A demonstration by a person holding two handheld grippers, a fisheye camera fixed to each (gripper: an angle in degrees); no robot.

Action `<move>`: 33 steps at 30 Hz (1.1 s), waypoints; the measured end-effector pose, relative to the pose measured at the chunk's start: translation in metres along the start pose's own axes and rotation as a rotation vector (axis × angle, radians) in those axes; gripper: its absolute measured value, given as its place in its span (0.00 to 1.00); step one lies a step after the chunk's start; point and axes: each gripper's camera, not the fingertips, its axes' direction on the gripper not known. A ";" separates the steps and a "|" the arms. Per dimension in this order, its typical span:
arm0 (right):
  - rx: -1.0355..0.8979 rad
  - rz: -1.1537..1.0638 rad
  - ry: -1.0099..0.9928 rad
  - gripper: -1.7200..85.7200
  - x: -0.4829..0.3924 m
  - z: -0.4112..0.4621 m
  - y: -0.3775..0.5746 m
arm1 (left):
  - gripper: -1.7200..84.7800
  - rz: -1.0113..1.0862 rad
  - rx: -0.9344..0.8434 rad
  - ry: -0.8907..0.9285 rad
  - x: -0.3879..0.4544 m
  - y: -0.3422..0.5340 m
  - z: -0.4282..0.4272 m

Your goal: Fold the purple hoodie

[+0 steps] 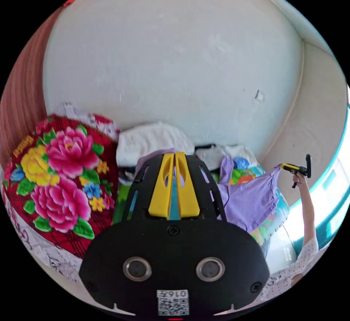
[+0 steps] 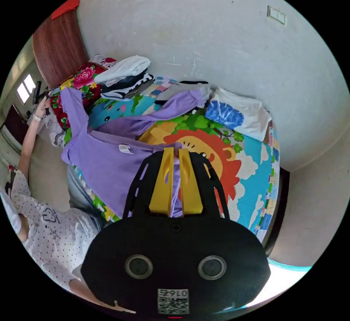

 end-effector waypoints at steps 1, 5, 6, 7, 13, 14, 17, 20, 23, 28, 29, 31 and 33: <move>0.177 0.022 0.025 0.03 -0.004 -0.044 -0.022 | 0.01 0.041 0.188 0.025 0.022 -0.024 -0.043; 0.694 -0.023 0.159 0.03 -0.028 -0.156 -0.013 | 0.01 0.070 0.508 0.119 0.058 -0.044 -0.144; 0.722 -0.010 0.148 0.03 -0.027 -0.172 -0.007 | 0.01 0.073 0.506 0.131 0.059 -0.043 -0.150; 0.728 -0.017 0.145 0.03 -0.024 -0.181 0.002 | 0.01 0.085 0.492 0.168 0.061 -0.037 -0.156; 0.467 -0.081 0.051 0.03 0.008 -0.115 0.070 | 0.01 0.226 0.223 0.374 0.072 0.061 -0.106; 0.434 -0.074 0.039 0.03 0.012 -0.103 0.080 | 0.01 0.236 0.154 0.451 0.073 0.092 -0.087; 0.240 -0.038 -0.038 0.03 0.029 -0.034 0.135 | 0.01 0.221 -0.071 0.586 0.076 0.171 -0.028; 0.019 -0.009 -0.120 0.03 0.039 0.038 0.197 | 0.01 0.193 -0.348 0.656 0.087 0.252 0.045; -0.235 0.060 -0.196 0.04 0.043 0.110 0.250 | 0.01 0.176 -0.526 0.530 0.096 0.311 0.100; -0.140 0.157 -0.228 0.04 0.037 0.122 0.300 | 0.01 0.141 -0.439 0.732 0.103 0.323 0.099; -0.115 0.157 -0.223 0.04 0.035 0.119 0.303 | 0.01 0.188 -0.411 0.770 0.112 0.321 0.089; -0.074 0.171 -0.193 0.04 0.026 0.113 0.315 | 0.01 0.269 -0.388 0.801 0.130 0.319 0.075; -0.158 0.197 -0.131 0.05 0.017 0.120 0.319 | 0.01 0.351 -0.378 0.789 0.154 0.319 0.066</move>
